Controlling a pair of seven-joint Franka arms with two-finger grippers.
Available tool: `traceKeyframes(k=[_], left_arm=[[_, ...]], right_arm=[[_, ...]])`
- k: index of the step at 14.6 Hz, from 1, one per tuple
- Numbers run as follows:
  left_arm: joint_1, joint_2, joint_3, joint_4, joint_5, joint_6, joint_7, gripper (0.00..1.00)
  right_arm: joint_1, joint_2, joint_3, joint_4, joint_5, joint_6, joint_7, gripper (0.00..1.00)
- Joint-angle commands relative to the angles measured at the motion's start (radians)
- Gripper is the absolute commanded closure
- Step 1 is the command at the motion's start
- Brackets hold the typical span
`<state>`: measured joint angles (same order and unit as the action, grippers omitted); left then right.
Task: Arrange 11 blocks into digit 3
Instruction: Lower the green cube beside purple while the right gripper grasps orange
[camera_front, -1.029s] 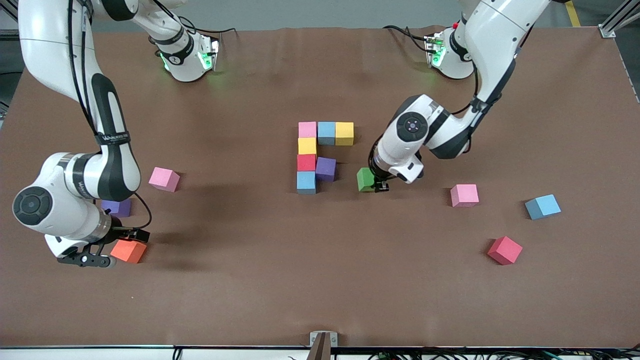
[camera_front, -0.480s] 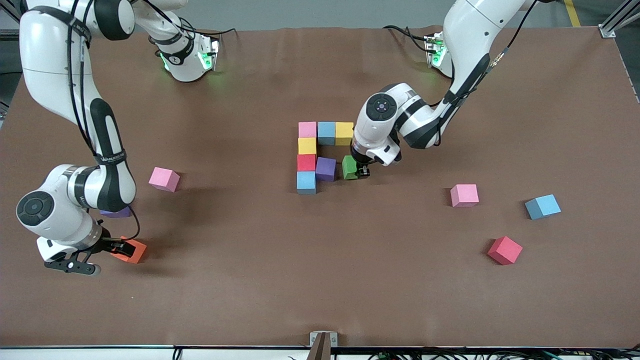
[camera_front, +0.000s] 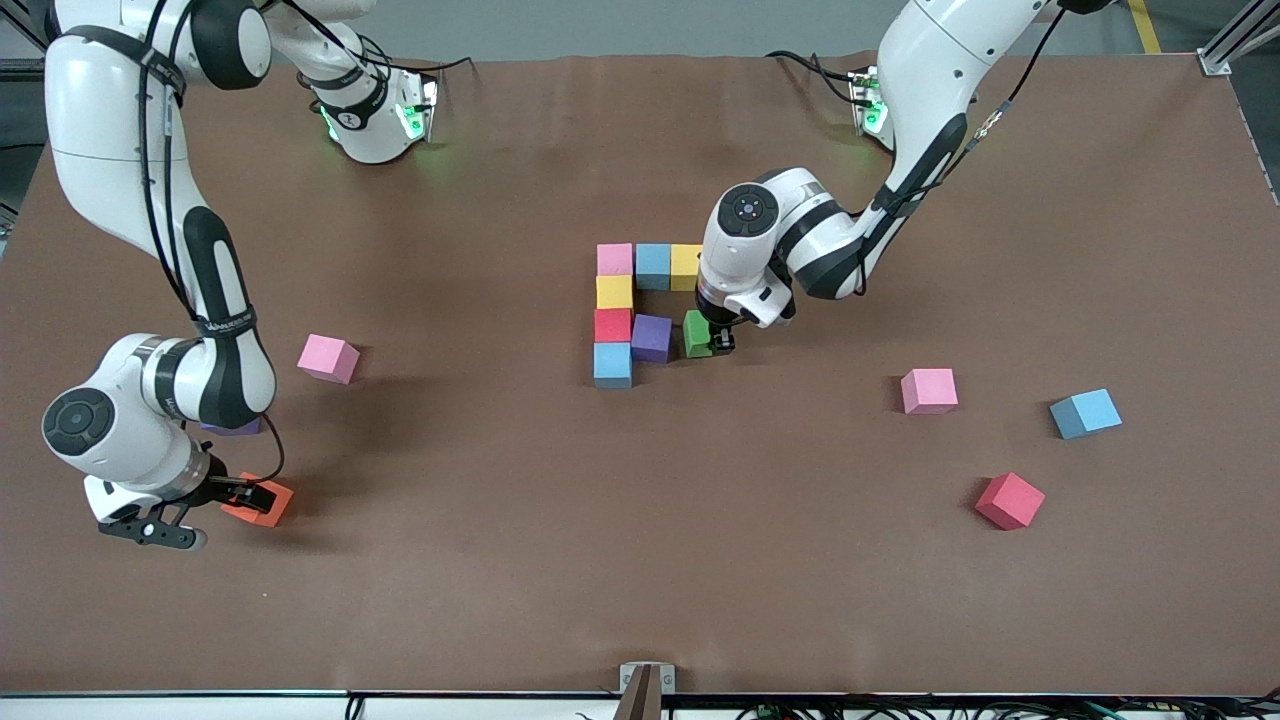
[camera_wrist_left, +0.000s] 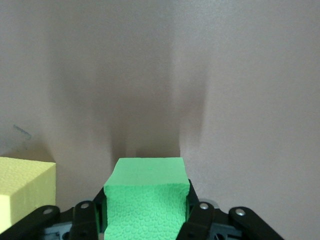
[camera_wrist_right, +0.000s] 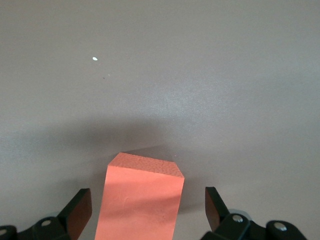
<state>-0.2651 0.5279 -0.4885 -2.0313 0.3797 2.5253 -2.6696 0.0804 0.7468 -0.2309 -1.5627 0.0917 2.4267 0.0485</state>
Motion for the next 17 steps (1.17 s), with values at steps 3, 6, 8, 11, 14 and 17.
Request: traceKeyframes(k=[3, 6, 8, 11, 14, 17], left_arm=[[-0.023, 0.026, 0.011, 0.052, 0.030, -0.016, -0.029, 0.98], [-0.039, 0.035, 0.011, 0.077, 0.030, -0.059, -0.032, 0.98], [-0.042, 0.043, 0.011, 0.083, 0.039, -0.071, -0.036, 0.98], [-0.043, 0.053, 0.013, 0.088, 0.044, -0.074, -0.039, 0.98], [-0.060, 0.057, 0.016, 0.095, 0.048, -0.074, -0.058, 0.98], [-0.075, 0.070, 0.030, 0.108, 0.050, -0.076, -0.064, 0.98]], right_arm=[[-0.014, 0.037, 0.015, 0.033, 0.026, 0.006, 0.004, 0.00], [-0.011, 0.042, 0.015, 0.036, 0.031, 0.009, 0.002, 0.06], [-0.010, 0.045, 0.015, 0.038, 0.031, 0.011, 0.001, 0.12], [-0.014, 0.051, 0.015, 0.050, 0.031, 0.009, -0.005, 0.33], [-0.013, 0.051, 0.015, 0.050, 0.030, 0.009, -0.009, 0.44], [-0.010, 0.049, 0.015, 0.050, 0.026, 0.008, -0.042, 0.50]])
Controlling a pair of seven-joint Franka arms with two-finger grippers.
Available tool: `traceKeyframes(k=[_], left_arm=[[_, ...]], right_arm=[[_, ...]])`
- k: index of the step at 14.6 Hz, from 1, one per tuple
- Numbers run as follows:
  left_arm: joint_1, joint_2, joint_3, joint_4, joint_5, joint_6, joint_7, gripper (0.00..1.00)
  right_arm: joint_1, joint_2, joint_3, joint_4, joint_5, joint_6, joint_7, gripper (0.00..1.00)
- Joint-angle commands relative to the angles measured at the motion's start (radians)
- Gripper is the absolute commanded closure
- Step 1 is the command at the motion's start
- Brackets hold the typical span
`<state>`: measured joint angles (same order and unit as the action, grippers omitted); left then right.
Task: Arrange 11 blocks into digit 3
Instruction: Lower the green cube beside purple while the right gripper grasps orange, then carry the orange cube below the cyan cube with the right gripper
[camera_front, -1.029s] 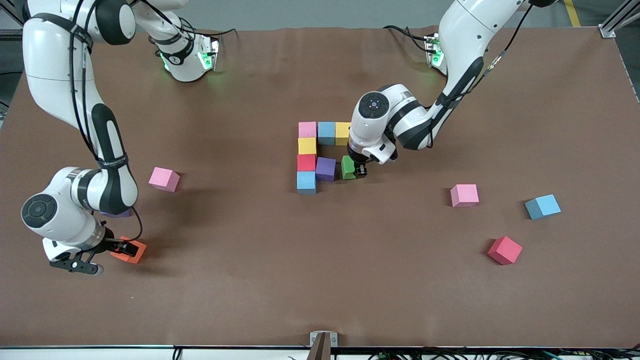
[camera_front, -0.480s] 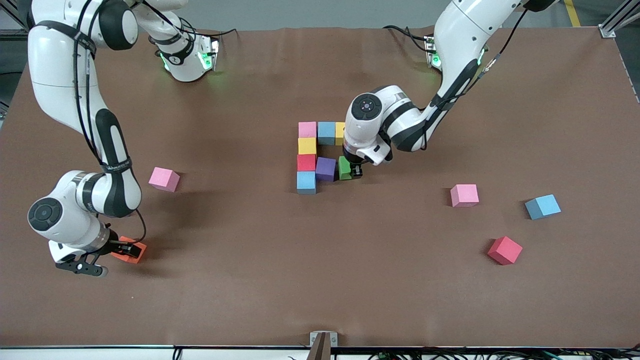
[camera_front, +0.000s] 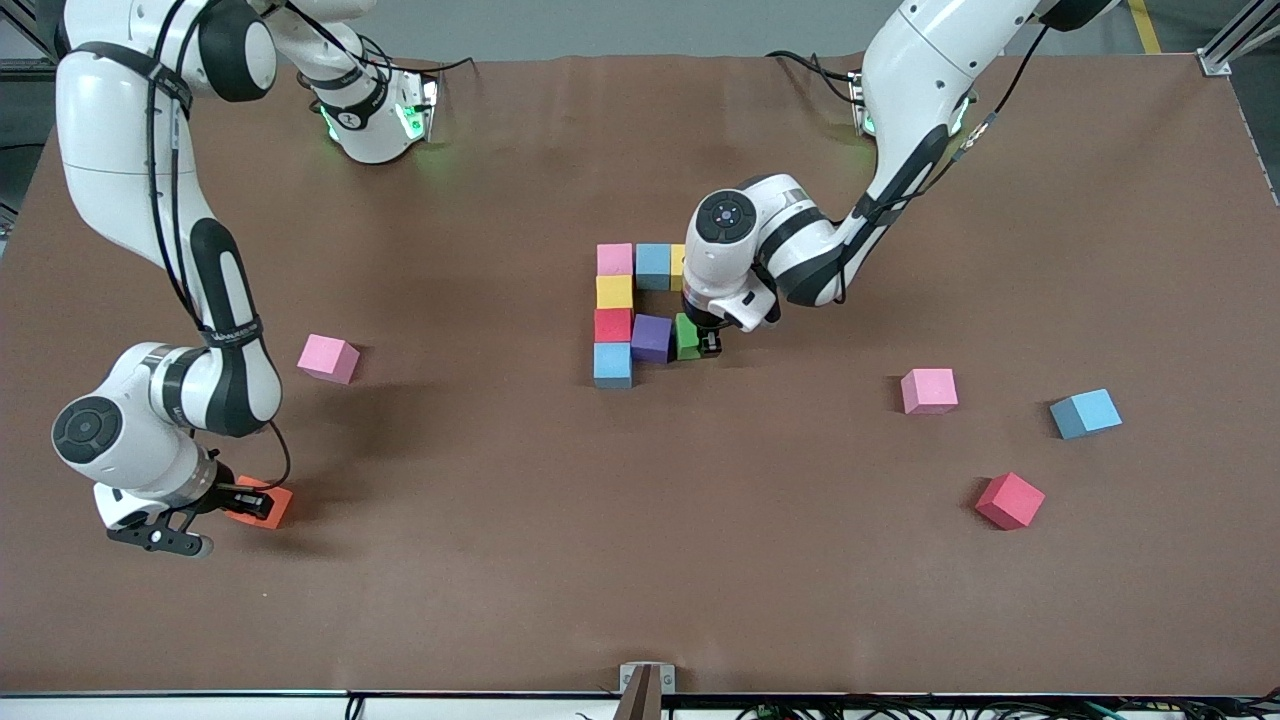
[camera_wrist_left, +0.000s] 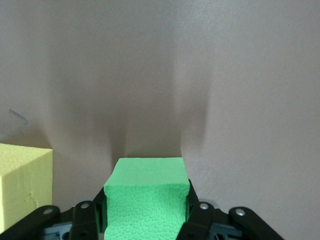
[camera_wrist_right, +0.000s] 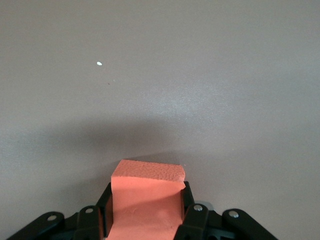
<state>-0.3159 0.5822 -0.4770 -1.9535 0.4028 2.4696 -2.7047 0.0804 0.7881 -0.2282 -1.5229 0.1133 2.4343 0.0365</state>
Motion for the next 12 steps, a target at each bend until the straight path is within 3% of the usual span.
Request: traceKeyframes(k=[1, 7, 12], left_arm=[[-0.034, 0.019, 0.021, 0.034, 0.027, -0.021, -0.029, 0.98], [-0.046, 0.022, 0.021, 0.036, 0.033, -0.040, -0.029, 0.98], [-0.052, 0.016, 0.020, 0.038, 0.033, -0.043, -0.038, 0.98]], right_arm=[[-0.005, 0.003, 0.010, 0.010, 0.002, 0.000, -0.033, 0.50], [0.077, -0.067, 0.013, 0.012, 0.003, -0.086, -0.033, 0.50], [0.185, -0.067, 0.020, 0.012, 0.026, -0.098, -0.032, 0.50]])
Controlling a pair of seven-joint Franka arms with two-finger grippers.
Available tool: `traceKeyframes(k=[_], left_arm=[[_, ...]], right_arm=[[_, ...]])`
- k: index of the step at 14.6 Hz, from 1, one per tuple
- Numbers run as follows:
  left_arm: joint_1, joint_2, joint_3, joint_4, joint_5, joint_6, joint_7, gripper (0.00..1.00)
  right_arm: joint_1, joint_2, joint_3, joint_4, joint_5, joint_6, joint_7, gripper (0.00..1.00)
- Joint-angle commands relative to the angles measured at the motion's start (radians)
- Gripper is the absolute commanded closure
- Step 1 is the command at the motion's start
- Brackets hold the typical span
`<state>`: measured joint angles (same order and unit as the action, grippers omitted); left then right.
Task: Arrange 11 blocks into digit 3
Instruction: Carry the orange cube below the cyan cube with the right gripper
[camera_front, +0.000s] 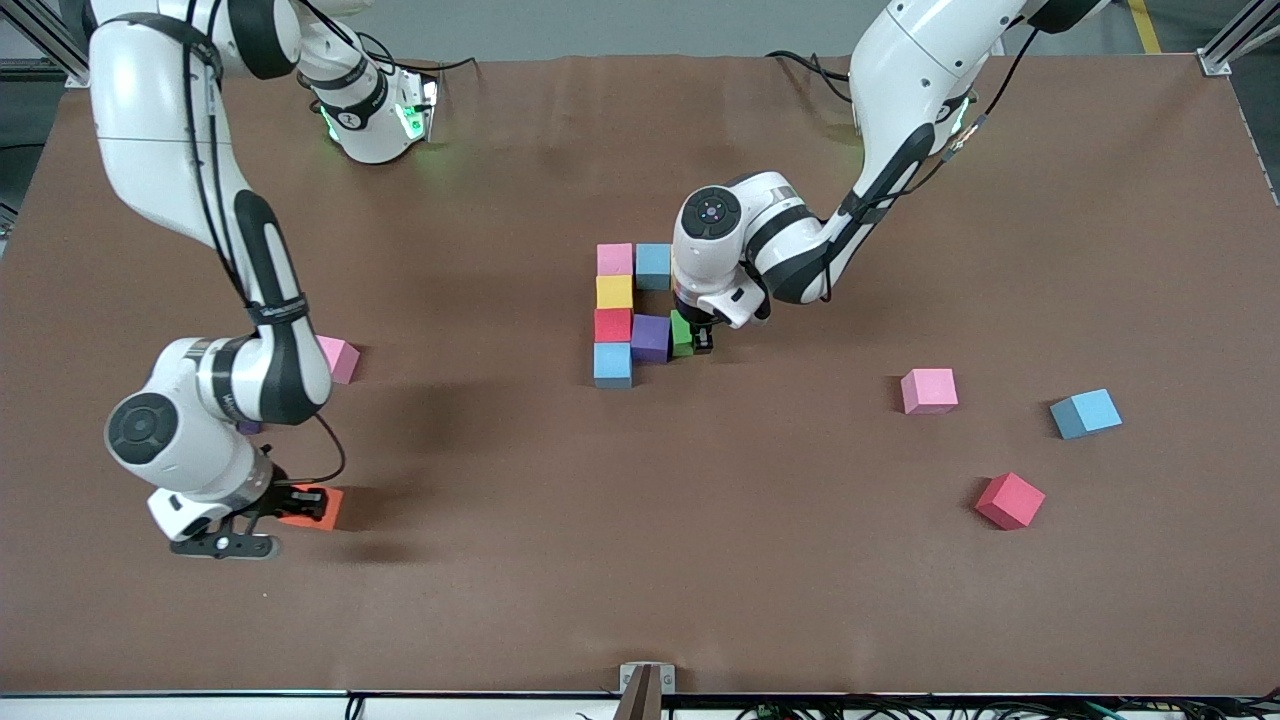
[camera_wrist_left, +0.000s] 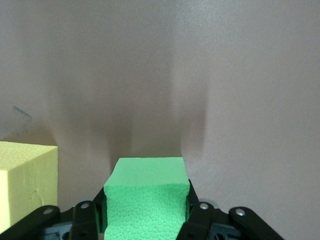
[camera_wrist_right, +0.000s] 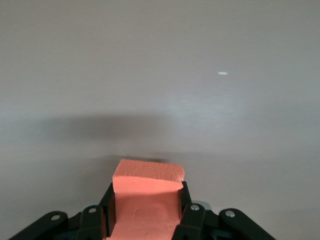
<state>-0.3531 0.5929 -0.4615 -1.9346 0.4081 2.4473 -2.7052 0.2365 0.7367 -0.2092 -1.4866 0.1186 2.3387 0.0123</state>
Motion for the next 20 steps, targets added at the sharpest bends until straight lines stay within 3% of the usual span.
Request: traceKeyframes(k=[1, 4, 11, 13, 15, 16, 17, 19, 20], left_arm=[[-0.026, 0.002, 0.006, 0.019, 0.028, -0.027, -0.045, 0.98], [-0.027, 0.002, 0.004, 0.023, 0.028, -0.039, -0.047, 0.98], [-0.020, 0.025, 0.026, 0.091, 0.024, -0.039, -0.048, 0.98], [-0.018, 0.031, 0.026, 0.091, 0.026, -0.042, -0.048, 0.96], [-0.018, 0.041, 0.029, 0.089, 0.028, -0.047, -0.047, 0.90], [-0.017, 0.041, 0.029, 0.089, 0.028, -0.047, -0.045, 0.82], [-0.017, 0.041, 0.029, 0.091, 0.029, -0.047, -0.039, 0.63], [-0.020, 0.039, 0.029, 0.091, 0.029, -0.048, -0.039, 0.64], [-0.020, 0.039, 0.029, 0.089, 0.029, -0.048, -0.038, 0.57]], right_arm=[[0.047, -0.014, 0.001, -0.024, 0.024, -0.002, -0.008, 0.50], [0.115, -0.010, 0.010, -0.002, 0.021, -0.010, -0.008, 0.50], [0.289, 0.032, 0.011, 0.143, 0.018, -0.186, 0.003, 0.50], [0.339, 0.036, 0.011, 0.167, 0.018, -0.254, 0.084, 0.50], [0.383, 0.036, 0.011, 0.167, 0.016, -0.280, 0.240, 0.50], [0.406, 0.039, 0.011, 0.167, 0.015, -0.285, 0.268, 0.50], [0.421, 0.044, 0.011, 0.167, 0.016, -0.285, 0.273, 0.50], [0.429, 0.056, 0.011, 0.167, 0.018, -0.279, 0.287, 0.50], [0.431, 0.062, 0.011, 0.167, 0.019, -0.274, 0.297, 0.50]])
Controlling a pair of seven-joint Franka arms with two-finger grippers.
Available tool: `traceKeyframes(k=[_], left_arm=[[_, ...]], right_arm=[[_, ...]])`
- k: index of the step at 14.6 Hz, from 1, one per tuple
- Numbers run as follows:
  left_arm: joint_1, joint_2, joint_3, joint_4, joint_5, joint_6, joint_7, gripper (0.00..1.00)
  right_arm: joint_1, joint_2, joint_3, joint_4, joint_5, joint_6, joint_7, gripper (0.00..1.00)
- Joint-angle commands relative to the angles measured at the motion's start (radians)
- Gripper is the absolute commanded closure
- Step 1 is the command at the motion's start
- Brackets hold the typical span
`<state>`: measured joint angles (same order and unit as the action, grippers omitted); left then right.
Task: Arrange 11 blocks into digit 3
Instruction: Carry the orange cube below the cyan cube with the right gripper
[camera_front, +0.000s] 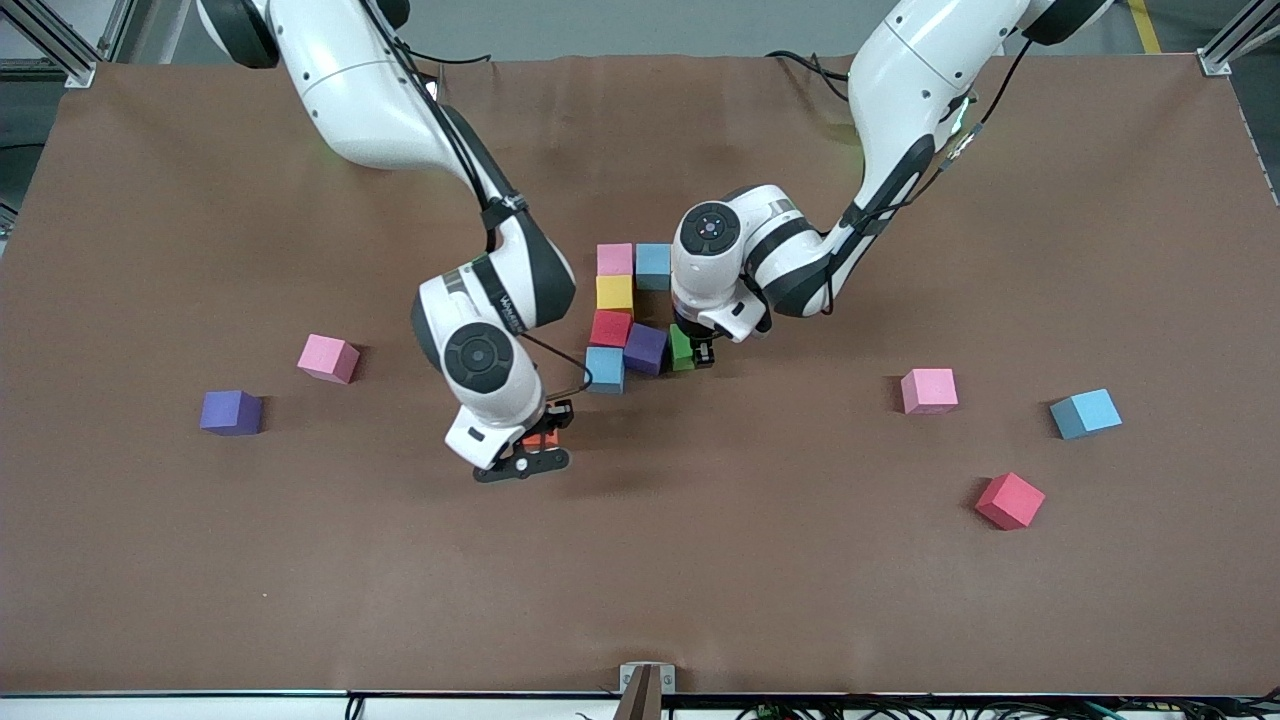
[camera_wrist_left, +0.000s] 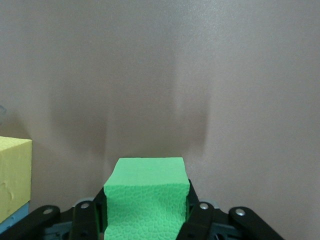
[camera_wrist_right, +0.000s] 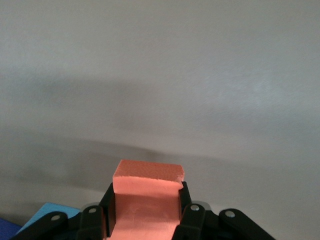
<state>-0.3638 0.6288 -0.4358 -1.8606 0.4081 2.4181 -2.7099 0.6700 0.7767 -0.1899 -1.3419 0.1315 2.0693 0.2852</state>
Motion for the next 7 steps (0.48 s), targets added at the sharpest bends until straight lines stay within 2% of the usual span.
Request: traceKeyframes(k=[1, 2, 3, 7], left_arm=[[-0.009, 0.003, 0.003, 0.015, 0.029, -0.019, -0.033, 0.39], [-0.011, 0.003, 0.003, 0.018, 0.029, -0.028, -0.033, 0.14], [-0.011, 0.002, 0.003, 0.024, 0.029, -0.040, -0.025, 0.00], [-0.007, -0.029, 0.000, 0.034, 0.031, -0.088, 0.018, 0.00]], right_arm=[[0.000, 0.027, -0.008, 0.023, 0.007, -0.003, 0.043, 0.50], [0.009, 0.030, -0.008, 0.023, 0.007, -0.001, 0.064, 0.50], [0.019, 0.035, -0.008, 0.023, 0.007, 0.000, 0.080, 0.50], [0.031, 0.059, 0.007, 0.023, 0.029, 0.029, 0.144, 0.50]])
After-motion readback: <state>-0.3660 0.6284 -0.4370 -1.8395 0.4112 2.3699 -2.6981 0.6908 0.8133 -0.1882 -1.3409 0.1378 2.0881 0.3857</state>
